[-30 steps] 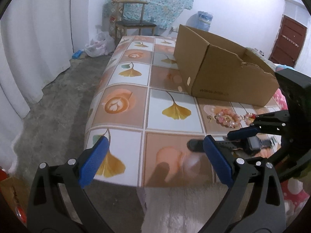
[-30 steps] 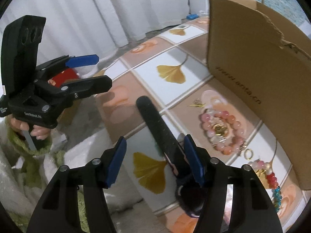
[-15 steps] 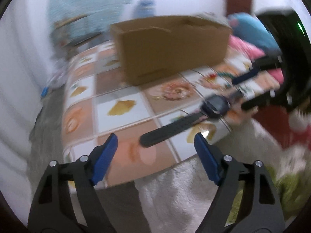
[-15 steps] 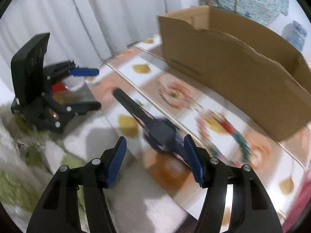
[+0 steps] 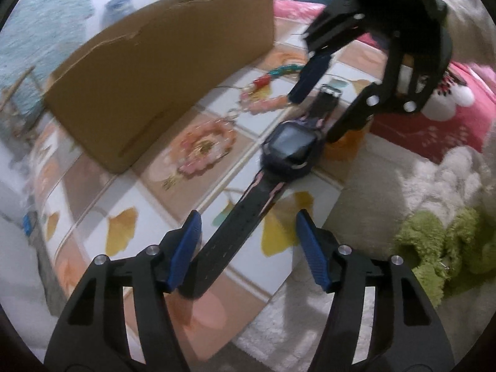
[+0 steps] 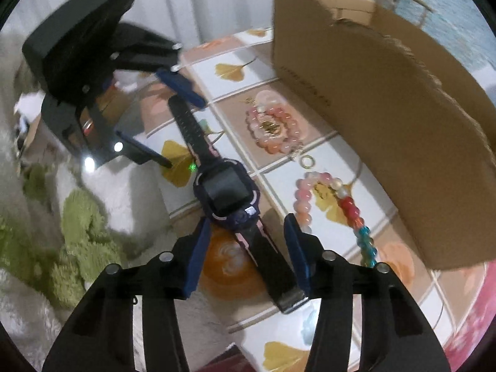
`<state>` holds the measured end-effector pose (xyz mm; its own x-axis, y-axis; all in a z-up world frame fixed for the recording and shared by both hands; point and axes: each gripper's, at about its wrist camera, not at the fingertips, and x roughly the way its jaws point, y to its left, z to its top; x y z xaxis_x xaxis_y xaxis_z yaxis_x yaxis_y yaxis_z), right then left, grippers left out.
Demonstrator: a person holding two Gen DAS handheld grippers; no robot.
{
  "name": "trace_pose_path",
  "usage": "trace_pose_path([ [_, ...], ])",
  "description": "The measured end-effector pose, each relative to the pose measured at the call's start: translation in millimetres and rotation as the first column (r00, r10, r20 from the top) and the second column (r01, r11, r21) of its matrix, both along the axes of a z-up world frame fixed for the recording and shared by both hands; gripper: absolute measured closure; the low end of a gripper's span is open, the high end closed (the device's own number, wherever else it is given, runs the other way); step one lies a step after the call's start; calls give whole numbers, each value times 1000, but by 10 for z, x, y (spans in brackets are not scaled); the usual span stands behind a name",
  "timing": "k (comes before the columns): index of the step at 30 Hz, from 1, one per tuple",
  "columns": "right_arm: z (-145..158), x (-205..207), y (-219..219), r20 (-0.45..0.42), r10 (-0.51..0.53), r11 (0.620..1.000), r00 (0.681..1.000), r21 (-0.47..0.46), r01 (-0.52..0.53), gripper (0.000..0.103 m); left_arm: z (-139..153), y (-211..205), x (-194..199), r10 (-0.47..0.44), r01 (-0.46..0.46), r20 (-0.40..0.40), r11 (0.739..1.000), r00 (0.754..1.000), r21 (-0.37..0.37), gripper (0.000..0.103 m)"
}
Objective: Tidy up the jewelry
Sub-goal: 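Lift the watch with the right tool while the left tool grips the other strap end, then carry the held watch with both tools over the cardboard box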
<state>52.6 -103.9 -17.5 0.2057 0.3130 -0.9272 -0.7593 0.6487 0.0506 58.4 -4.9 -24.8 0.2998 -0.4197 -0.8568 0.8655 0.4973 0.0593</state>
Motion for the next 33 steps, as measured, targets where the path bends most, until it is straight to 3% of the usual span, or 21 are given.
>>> trace_pose_path([
  [5,-52,39,66,-20,95,995,995,-17,-95,62,6,-64,68,-98,99,-51,995,994,11,48],
  [8,-31,56,50,-34,134,991,990,-17,-134,64,11,-100,129,-147,149,-91,989,985,14,58],
  [12,-35,115,56,-53,161,987,986,-10,-162,68,13,-178,205,-209,213,-93,977,973,33,67],
  [19,1,97,37,-55,173,984,983,-19,-174,75,34,-363,220,-272,280,-105,958,956,59,73],
  [24,11,59,58,-40,173,984,984,-34,-174,76,44,-503,198,-288,295,-84,952,954,84,77],
  [33,104,-114,67,21,149,988,989,-50,-147,78,95,-722,-191,-320,315,9,937,947,149,79],
])
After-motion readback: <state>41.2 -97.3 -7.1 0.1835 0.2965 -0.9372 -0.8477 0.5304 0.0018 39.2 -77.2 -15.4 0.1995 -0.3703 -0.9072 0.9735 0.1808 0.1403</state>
